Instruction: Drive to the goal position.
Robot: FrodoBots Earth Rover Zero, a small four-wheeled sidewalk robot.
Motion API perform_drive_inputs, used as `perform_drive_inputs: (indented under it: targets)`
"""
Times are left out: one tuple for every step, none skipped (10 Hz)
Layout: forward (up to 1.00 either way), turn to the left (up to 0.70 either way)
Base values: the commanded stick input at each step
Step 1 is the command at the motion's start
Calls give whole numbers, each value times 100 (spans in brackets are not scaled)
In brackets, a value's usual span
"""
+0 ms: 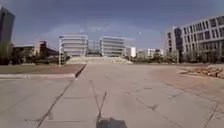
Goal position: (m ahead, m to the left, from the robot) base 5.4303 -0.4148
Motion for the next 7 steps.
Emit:
perform_drive_inputs:
  targets:
    - [70,1]
    - [70,1]
    - [70,1]
    - [70,1]
    - [70,1]
    - [70,1]
    - [70,1]
